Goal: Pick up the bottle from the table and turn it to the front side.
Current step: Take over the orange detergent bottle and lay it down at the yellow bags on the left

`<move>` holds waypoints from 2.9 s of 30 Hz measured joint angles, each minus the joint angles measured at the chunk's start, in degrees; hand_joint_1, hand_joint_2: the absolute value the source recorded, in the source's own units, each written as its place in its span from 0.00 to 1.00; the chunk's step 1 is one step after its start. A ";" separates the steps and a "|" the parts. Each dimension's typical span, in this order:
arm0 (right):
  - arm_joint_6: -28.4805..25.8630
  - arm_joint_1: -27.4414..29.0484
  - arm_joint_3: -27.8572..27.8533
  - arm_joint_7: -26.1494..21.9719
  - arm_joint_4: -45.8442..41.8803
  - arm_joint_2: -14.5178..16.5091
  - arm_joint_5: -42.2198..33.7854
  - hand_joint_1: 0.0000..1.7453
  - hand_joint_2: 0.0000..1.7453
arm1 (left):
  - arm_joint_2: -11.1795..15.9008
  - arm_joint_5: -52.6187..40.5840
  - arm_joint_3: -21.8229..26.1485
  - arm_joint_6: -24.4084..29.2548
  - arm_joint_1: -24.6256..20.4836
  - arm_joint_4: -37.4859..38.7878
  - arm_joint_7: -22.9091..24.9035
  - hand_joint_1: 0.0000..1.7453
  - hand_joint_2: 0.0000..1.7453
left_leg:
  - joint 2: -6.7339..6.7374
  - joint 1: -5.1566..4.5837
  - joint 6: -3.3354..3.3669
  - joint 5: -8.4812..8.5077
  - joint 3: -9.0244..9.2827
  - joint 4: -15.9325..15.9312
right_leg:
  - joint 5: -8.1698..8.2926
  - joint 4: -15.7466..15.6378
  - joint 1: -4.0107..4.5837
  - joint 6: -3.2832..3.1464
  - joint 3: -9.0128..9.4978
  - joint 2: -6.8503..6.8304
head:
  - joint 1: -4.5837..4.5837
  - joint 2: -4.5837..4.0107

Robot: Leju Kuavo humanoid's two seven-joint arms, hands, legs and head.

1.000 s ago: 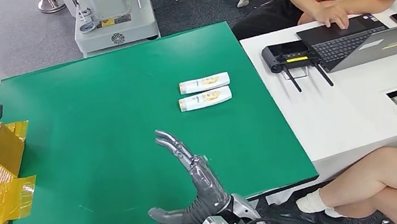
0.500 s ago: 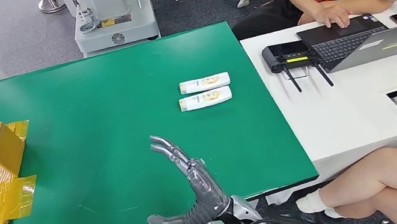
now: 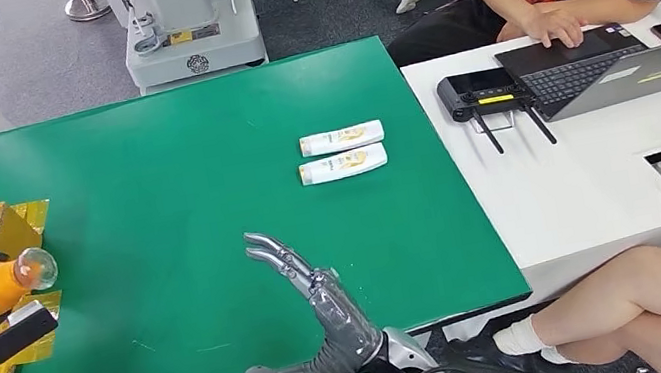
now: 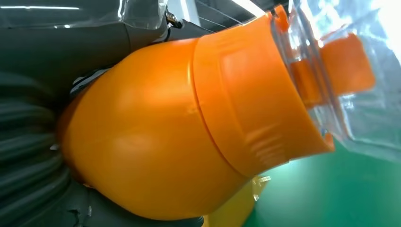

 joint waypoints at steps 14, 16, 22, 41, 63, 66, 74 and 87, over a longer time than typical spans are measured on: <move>0.39 1.22 -0.04 -0.49 -0.07 0.00 -0.05 0.00 1.00 | -7.43 -6.35 -5.62 -4.98 -4.52 12.59 -1.97 1.00 1.00 | 0.02 0.00 -0.04 0.03 -0.01 0.02 | 0.06 0.00 0.00 -0.04 0.00 -0.01 | 0.00 0.00; 0.43 1.43 -0.05 -0.49 -0.07 0.00 -0.18 0.00 1.00 | -8.01 -6.89 -6.80 -7.84 -6.16 14.05 -2.03 1.00 1.00 | -0.02 0.00 -0.04 0.03 -0.01 0.02 | 0.06 0.00 0.00 -0.04 -0.01 -0.04 | -0.01 0.00; 0.57 2.37 -0.26 -0.51 -0.39 0.02 -0.26 0.00 1.00 | -9.34 -7.82 -10.52 -12.93 -11.18 17.95 -1.53 1.00 1.00 | -0.01 0.01 -0.04 0.03 -0.01 0.02 | 0.06 0.01 0.02 -0.04 0.00 -0.01 | -0.02 0.00; 1.83 3.55 -0.88 0.40 -2.75 0.02 0.72 0.00 1.00 | -11.49 -11.18 -15.43 -8.44 -13.44 24.88 5.25 1.00 1.00 | -0.01 0.01 -0.04 0.03 -0.02 0.02 | 0.05 0.02 0.02 -0.04 0.01 -0.02 | -0.02 0.00; 2.97 3.48 -1.49 0.46 -3.08 0.12 1.18 0.00 1.00 | -9.45 -13.97 -15.46 -6.28 -12.73 28.56 10.61 1.00 1.00 | -0.04 0.02 -0.07 0.05 -0.02 0.01 | 0.05 0.03 0.03 -0.06 0.00 -0.05 | -0.01 0.00; 3.16 3.49 -1.51 0.45 -3.08 0.14 1.18 0.00 1.00 | -9.72 -14.51 -15.46 -7.04 -13.19 28.76 10.34 1.00 1.00 | -0.04 0.02 -0.07 0.05 -0.03 0.01 | 0.05 0.03 0.03 -0.06 0.00 -0.05 | -0.01 0.00; 3.37 3.48 -1.53 0.41 -3.02 0.27 1.18 0.00 1.00 | -12.55 -12.44 -14.92 -8.59 -14.61 29.05 9.03 1.00 1.00 | -0.07 0.01 -0.07 0.05 -0.04 0.02 | 0.05 0.02 0.02 -0.05 0.01 -0.08 | 0.00 0.00; 3.54 3.51 -1.61 0.38 -2.78 0.33 1.18 0.00 1.00 | -18.21 -8.48 -11.10 -9.62 -14.16 29.08 5.88 1.00 1.00 | -0.06 0.01 -0.07 0.05 -0.04 0.02 | 0.06 0.01 0.03 -0.04 0.01 -0.07 | -0.01 0.00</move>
